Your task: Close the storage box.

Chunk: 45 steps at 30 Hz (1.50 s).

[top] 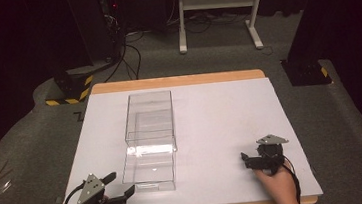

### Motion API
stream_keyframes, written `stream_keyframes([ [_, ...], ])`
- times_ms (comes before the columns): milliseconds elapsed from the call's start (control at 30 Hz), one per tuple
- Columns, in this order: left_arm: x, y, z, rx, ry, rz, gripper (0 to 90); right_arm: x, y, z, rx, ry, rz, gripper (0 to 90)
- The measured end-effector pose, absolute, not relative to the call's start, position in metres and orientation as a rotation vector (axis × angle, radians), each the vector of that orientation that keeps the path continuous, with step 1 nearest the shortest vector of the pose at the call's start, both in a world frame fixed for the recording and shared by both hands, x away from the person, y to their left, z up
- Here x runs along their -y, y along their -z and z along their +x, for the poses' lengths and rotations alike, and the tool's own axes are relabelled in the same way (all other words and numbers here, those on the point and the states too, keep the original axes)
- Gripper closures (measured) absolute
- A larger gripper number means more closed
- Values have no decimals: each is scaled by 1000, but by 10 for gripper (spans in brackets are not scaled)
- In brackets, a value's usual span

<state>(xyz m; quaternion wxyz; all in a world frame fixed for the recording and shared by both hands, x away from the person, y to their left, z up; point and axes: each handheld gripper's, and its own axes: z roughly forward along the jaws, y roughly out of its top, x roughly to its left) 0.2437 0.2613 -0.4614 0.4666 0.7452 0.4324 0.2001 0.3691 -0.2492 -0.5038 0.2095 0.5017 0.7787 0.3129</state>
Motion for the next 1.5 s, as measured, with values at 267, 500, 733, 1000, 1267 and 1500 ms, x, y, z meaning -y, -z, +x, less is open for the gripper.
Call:
stream_keyframes([
  [267,-251,468,249,-1050,-496,1870,195,249,504,369,-2166,-870,1395,91],
  [500,-246,471,253,-1059,-483,1866,197,249,504,369,-2166,-869,1395,91],
  [733,-242,473,259,-1070,-471,1849,205,249,504,369,-2166,-869,1396,91],
  [1000,-238,474,266,-1084,-493,1832,200,249,504,369,-2167,-869,1394,91],
  [1267,-243,474,272,-1107,-491,1807,200,249,504,369,-2167,-869,1393,91],
  [1500,-244,473,280,-1118,-501,1798,169,249,504,369,-2167,-869,1393,91],
])
